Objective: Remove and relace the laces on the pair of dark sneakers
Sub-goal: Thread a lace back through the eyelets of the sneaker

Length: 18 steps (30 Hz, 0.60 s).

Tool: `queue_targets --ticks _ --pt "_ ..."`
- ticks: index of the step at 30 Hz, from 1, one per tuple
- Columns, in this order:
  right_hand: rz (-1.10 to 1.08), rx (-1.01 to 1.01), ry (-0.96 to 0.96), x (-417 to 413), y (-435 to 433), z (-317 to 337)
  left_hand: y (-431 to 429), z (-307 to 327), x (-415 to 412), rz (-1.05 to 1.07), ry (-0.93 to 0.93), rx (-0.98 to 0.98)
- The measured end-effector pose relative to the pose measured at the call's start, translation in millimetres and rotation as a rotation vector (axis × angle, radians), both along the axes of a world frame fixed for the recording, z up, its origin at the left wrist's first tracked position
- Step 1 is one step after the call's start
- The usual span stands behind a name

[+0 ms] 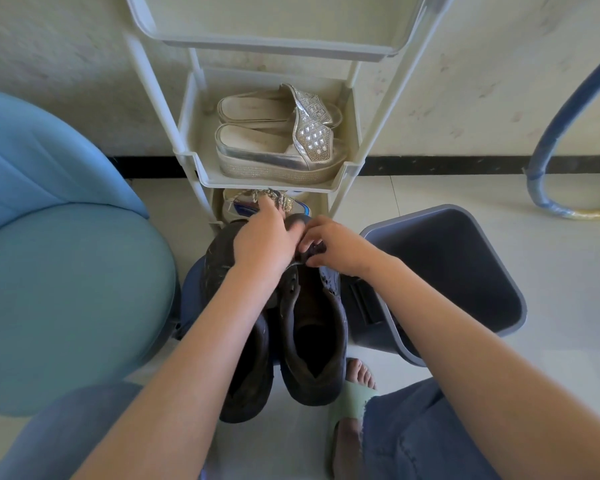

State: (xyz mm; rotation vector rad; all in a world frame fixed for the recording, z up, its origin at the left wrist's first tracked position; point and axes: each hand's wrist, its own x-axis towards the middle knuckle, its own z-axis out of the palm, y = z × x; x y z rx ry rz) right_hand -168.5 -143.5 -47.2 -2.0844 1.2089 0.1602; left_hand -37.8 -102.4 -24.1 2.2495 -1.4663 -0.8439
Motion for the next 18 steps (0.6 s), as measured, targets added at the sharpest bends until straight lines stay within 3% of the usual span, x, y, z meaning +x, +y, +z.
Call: queue_targets --ticks 4,9,14,18 --pt "-0.068 -0.013 0.111 -2.4 0.5 -1.9 7.1 -27.4 -12.9 -0.144 0.037 0.137" --pt "-0.112 0.083 0.061 -7.3 -3.7 1.8 8.1 -33.2 -16.7 -0.29 -0.069 0.154" --pt "-0.12 0.082 0.044 -9.7 -2.7 -1.3 8.6 -27.0 -18.8 -0.213 -0.044 0.098" --pt "-0.148 0.091 0.008 -11.2 -4.0 -0.3 1.2 -17.5 -9.1 -0.183 0.1 0.259"
